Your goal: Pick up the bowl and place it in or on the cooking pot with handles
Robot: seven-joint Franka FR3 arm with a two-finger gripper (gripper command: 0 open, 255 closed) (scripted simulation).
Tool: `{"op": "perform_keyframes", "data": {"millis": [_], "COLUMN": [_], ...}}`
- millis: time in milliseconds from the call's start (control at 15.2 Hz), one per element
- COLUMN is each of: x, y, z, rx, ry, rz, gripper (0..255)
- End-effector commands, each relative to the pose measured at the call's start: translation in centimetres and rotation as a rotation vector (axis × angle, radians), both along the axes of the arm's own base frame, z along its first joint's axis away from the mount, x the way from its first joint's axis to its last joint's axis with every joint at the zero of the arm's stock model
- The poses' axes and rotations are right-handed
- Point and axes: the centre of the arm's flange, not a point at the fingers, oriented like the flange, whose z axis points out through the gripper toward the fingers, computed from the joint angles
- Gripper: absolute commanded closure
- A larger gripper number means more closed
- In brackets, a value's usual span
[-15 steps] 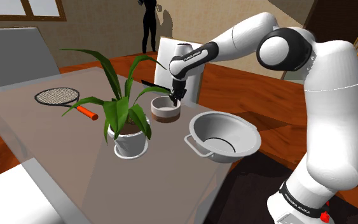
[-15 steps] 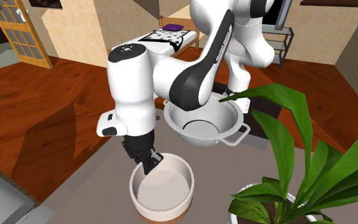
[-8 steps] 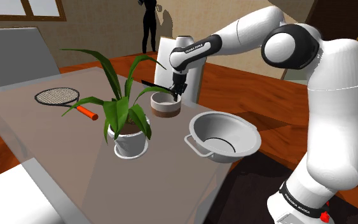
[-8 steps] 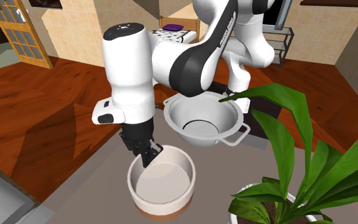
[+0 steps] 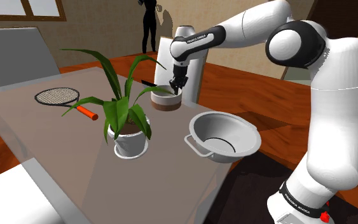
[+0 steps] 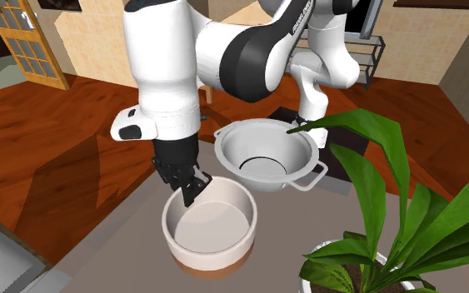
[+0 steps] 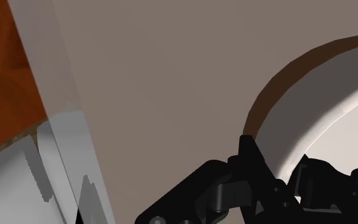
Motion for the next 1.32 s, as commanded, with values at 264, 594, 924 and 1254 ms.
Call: {"op": "perform_keyframes", "data": {"millis": [264,594,924,1254], "x": [0.0,0.0,-6.4,-12.9], "y": [0.1,0.1,-1.3,-2.7], "z": [3.3,5.9,6.3,6.6], "rx": [0.0,0.0,0.0,0.0], "ry": [-0.001,-0.001,-0.001,-0.001], "rz": [0.0,0.0,0.0,0.0], "gripper": [255,255,255,255]}}
